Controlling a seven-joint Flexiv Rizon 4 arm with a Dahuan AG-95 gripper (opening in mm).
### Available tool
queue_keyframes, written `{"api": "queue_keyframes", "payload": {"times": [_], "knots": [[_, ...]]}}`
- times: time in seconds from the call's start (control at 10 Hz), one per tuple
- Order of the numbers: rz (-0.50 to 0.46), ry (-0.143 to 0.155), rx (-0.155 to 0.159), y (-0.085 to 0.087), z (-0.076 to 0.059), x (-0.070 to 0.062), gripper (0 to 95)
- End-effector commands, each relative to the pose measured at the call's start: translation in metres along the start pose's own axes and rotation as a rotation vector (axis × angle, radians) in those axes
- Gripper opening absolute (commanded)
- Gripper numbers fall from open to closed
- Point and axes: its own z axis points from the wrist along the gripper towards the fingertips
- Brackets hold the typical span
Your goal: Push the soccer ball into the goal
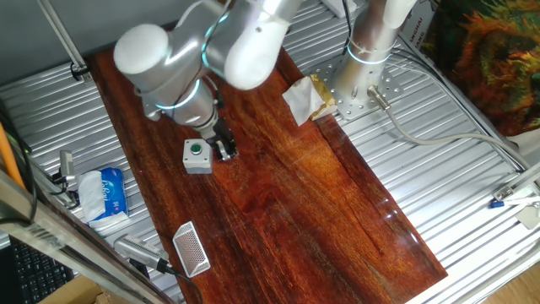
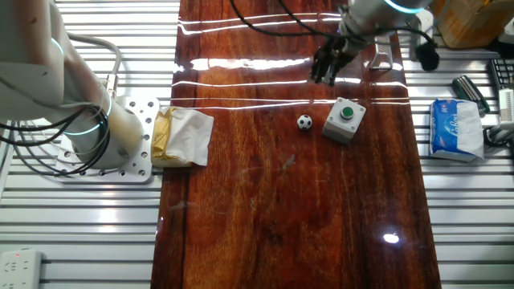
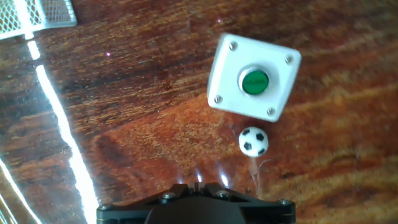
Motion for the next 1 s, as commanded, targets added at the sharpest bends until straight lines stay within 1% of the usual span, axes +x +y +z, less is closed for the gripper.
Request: {"api": "queue_keyframes", "payload": {"times": [0.1,0.2,0.3,0.4,0.5,0.6,0.7,0.8,0.9,1.0], "knots": [[0.005,-0.013,0.020,0.001,-0.003,0.002,0.0],[0.012,-0.050,0.042,-0.004,-0.001,0.003,0.0],[0.012,-0.113,0.032,-0.024,0.003,0.004,0.0],[0.002,-0.150,0.049,-0.042,0.006,0.006,0.0],[-0.018,-0.182,0.114,-0.066,0.006,0.010,0.0],[-0.027,-0.193,0.132,-0.074,0.005,0.011,0.0],[-0.051,-0.222,0.164,-0.101,-0.005,0.015,0.0],[-0.068,-0.273,0.170,-0.122,-0.010,0.018,0.0],[-0.086,-0.316,0.193,-0.130,-0.009,0.017,0.0],[-0.113,-0.368,0.221,-0.137,-0.003,0.012,0.0]]}}
